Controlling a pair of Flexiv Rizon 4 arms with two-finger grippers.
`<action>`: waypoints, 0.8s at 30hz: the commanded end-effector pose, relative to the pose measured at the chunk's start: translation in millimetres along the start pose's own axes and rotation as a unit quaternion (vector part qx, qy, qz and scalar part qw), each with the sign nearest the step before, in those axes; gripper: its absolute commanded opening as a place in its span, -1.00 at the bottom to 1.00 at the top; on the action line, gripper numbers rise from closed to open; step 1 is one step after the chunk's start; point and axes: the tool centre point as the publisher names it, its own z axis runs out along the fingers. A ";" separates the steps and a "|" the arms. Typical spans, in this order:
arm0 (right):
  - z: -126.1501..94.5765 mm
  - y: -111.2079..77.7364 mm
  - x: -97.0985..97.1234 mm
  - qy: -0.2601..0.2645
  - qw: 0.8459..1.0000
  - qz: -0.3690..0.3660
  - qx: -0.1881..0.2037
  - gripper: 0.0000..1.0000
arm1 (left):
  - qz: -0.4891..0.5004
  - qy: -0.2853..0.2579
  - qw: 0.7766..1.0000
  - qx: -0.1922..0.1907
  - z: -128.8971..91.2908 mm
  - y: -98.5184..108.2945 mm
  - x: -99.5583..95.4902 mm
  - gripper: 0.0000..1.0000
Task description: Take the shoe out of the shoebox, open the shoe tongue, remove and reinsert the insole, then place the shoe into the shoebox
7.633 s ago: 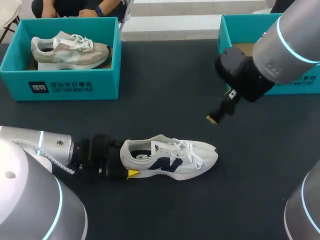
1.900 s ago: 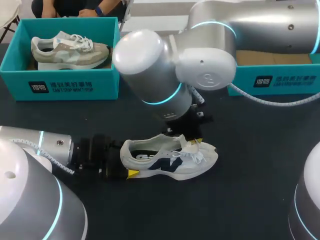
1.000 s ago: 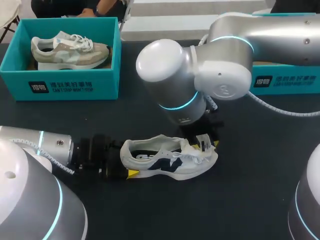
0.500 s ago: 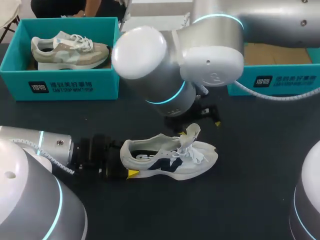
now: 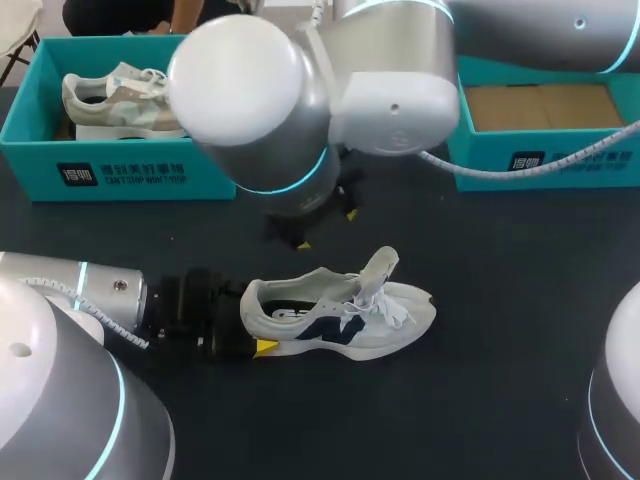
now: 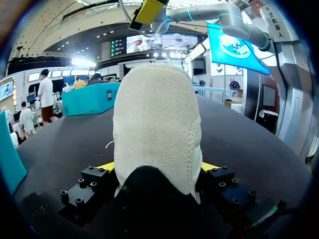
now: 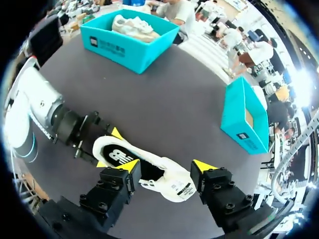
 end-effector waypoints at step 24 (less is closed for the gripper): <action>90.2 -33.7 69.2 0.154 0.887 -0.417 0.124 -1.00 | 0.000 -0.001 1.000 -0.002 -0.5 0.1 0.8 -1.00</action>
